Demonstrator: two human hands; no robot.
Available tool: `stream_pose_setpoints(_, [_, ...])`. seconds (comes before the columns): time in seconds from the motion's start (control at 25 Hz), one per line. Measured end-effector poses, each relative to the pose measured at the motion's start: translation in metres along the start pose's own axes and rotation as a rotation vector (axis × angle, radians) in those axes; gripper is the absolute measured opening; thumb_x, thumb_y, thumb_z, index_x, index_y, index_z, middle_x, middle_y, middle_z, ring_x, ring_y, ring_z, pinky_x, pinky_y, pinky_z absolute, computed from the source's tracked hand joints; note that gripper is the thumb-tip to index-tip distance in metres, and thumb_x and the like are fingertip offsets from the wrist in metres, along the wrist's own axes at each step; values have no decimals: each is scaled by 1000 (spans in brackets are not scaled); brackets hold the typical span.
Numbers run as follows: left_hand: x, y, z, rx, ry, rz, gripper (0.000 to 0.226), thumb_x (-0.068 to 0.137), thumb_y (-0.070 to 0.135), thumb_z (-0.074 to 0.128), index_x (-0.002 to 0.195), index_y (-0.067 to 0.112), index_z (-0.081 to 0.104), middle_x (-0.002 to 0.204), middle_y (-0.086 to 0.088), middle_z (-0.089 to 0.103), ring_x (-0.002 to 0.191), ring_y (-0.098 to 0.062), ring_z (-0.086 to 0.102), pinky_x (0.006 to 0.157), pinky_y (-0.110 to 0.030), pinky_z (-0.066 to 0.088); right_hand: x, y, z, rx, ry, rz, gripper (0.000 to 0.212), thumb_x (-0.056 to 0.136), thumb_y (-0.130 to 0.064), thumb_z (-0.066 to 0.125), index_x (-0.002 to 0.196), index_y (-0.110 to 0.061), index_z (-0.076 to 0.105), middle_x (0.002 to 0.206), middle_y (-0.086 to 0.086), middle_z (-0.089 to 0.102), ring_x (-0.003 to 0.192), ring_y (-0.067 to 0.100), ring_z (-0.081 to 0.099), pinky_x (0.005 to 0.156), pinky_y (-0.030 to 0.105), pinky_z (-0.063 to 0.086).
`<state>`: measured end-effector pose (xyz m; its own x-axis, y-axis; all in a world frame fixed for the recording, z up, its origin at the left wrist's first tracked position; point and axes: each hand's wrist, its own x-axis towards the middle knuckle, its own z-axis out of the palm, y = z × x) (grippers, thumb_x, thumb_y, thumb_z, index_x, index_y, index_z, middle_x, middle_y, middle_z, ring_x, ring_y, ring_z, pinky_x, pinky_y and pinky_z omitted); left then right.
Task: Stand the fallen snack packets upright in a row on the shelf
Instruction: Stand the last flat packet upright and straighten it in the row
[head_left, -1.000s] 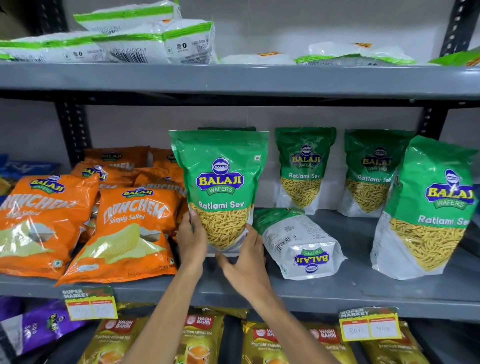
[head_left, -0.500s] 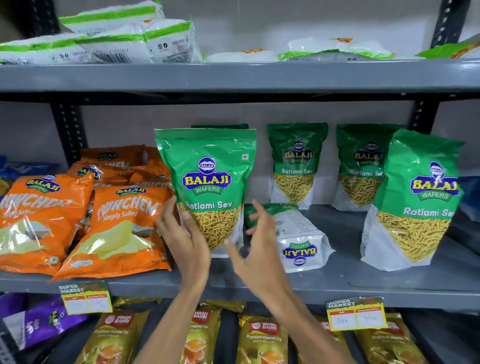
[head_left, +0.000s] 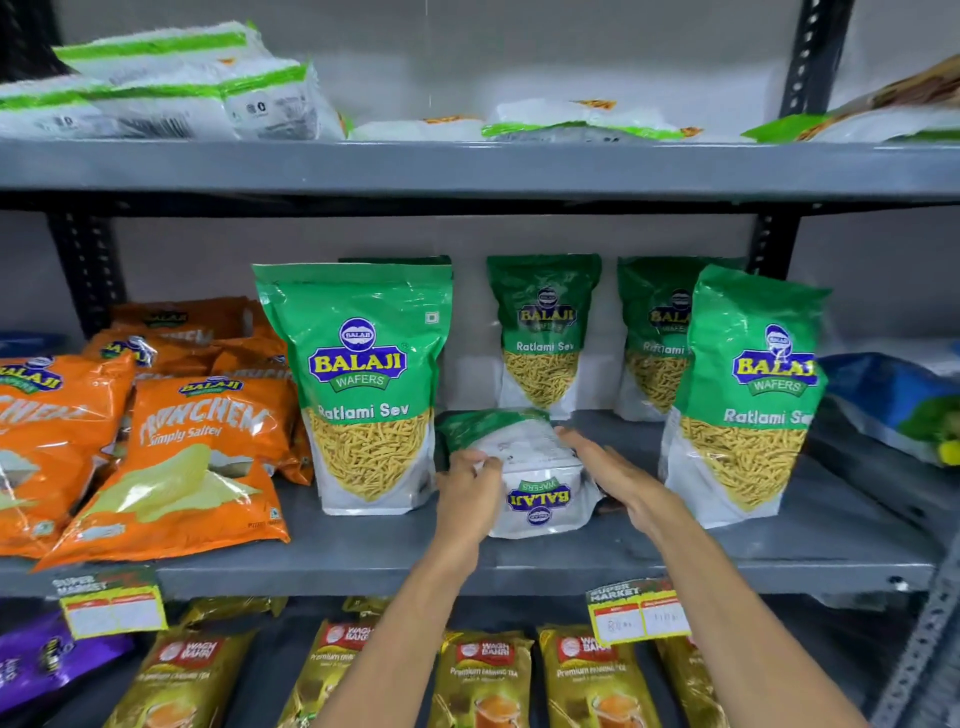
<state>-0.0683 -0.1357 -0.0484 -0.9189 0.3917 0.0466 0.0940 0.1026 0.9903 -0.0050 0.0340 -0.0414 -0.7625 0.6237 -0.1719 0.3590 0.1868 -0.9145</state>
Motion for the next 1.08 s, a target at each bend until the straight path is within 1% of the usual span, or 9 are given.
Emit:
stream_pose_setpoints(0.08, [1, 1, -1, -124, 1, -30, 24, 97, 15, 53, 120, 14, 57, 116, -3, 57, 107, -18, 53, 79, -25, 38, 4, 6, 1, 80, -17, -51, 72, 69, -64, 70, 122, -15, 72, 113, 2, 79, 109, 25, 72, 109, 47, 49])
stream_pose_setpoints(0.2, [-2, -7, -5, -212, -38, 84, 28, 95, 5, 55, 119, 21, 57, 113, 7, 59, 96, -1, 56, 64, -5, 44, 4, 16, 0, 140, -27, -143, 41, 86, -44, 75, 113, -13, 75, 109, 7, 81, 99, 19, 77, 91, 34, 57])
stream_pose_setpoints(0.32, [5, -14, -6, -194, -36, 197, 41, 92, -3, 58, 121, 27, 58, 117, 17, 57, 111, -7, 58, 80, -3, 47, 2, 25, 0, 204, -40, -281, 26, 91, -31, 75, 114, -18, 75, 103, -8, 82, 89, 5, 78, 68, 23, 59])
stream_pose_setpoints(0.44, [17, -14, 1, -105, 3, 296, 57, 86, -7, 61, 126, 32, 51, 131, 13, 51, 127, -13, 50, 107, -32, 45, 3, 23, 2, 203, 39, -381, 33, 89, -20, 78, 121, -24, 69, 110, -8, 80, 99, 6, 75, 83, 29, 61])
stream_pose_setpoints(0.64, [48, -10, 21, -151, 63, 300, 86, 82, -13, 61, 150, 28, 27, 137, 2, 48, 124, -16, 54, 97, -28, 49, 24, 17, 5, 104, 144, -495, 40, 92, -8, 72, 125, -25, 55, 120, -2, 72, 110, 10, 68, 82, 5, 48])
stream_pose_setpoints(0.76, [68, -22, 28, -107, 91, 340, 85, 80, -16, 60, 149, 22, 29, 137, -3, 54, 119, -18, 60, 100, -36, 52, 37, 21, 10, 64, 190, -519, 52, 92, -1, 70, 138, -15, 50, 131, 4, 67, 124, 18, 63, 105, 28, 50])
stream_pose_setpoints(0.84, [76, -30, 29, -43, 78, 390, 76, 78, -15, 61, 138, 27, 41, 126, 6, 62, 114, -7, 64, 97, -29, 54, 43, 24, 12, 22, 223, -540, 57, 89, 3, 70, 139, -12, 46, 136, 7, 64, 130, 22, 59, 113, 43, 45])
stream_pose_setpoints(0.96, [78, -34, 30, -19, 111, 376, 62, 76, -10, 66, 121, 29, 47, 104, 16, 62, 92, 16, 62, 75, -4, 49, 45, 26, 15, -13, 284, -559, 57, 83, 2, 77, 124, -17, 43, 133, 10, 62, 128, 23, 57, 110, 42, 45])
stream_pose_setpoints(1.08, [76, -34, 28, 63, 227, 419, 41, 74, 0, 75, 106, 17, 56, 87, 10, 56, 75, -3, 57, 65, -6, 44, 43, 27, 16, -36, 347, -589, 63, 75, -7, 87, 115, -21, 40, 124, 6, 58, 119, 19, 57, 98, 25, 44])
